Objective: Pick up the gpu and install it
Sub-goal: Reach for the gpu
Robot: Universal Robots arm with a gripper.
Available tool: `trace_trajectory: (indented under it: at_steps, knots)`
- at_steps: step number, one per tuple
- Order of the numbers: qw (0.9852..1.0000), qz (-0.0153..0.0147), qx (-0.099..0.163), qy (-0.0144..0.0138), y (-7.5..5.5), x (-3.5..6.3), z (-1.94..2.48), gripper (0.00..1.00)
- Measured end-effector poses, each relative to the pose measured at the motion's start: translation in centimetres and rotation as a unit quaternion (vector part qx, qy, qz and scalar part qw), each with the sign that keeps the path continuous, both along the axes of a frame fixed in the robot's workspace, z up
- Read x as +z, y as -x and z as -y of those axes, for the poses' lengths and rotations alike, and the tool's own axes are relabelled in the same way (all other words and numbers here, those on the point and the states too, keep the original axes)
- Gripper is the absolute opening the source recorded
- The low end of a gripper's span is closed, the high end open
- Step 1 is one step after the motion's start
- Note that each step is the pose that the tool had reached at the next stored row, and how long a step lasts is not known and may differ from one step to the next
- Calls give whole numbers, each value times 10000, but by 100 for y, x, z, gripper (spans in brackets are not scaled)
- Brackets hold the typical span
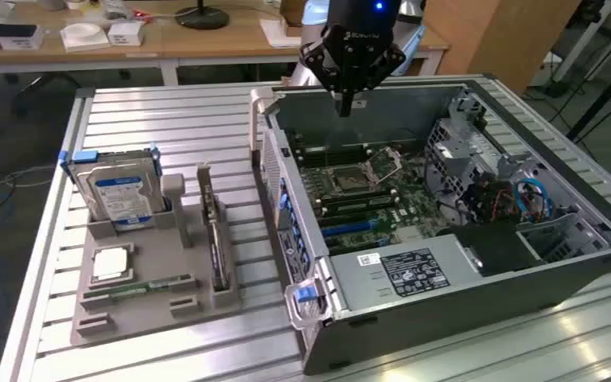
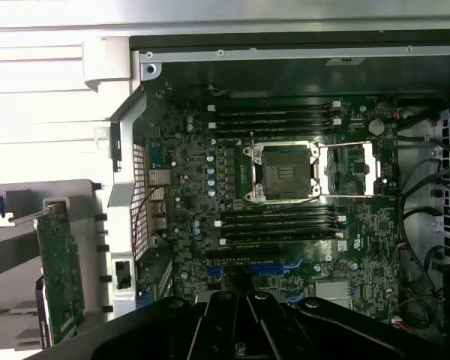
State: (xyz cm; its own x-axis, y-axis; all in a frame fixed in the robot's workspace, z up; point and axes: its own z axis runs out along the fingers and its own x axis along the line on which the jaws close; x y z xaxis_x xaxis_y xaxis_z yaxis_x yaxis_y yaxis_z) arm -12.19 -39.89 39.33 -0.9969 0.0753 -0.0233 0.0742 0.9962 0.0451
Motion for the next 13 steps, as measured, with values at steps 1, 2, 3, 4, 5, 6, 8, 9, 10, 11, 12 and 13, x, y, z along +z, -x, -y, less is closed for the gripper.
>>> trace_trajectory:
  at_steps: [1,2,3,4,5,6,8,9,10,11,12,13]
  knots:
    - [10000,0,0,0,0,0,0,11]
    - [10000,0,0,0,0,0,0,11]
    - [10000,0,0,0,0,0,0,11]
    - [10000,0,0,0,0,0,0,11]
    - [10000,0,0,0,0,0,0,11]
    - [10000,0,0,0,0,0,0,11]
    - [10000,0,0,0,0,-2,0,11]
    - [10000,0,0,0,0,-2,0,11]
    - [10000,0,0,0,3,-3,0,11]
    - [10000,0,-1,0,8,-5,0,11]
    - [10000,0,-1,0,11,-7,0,11]
    - [10000,0,0,0,14,-8,0,11]
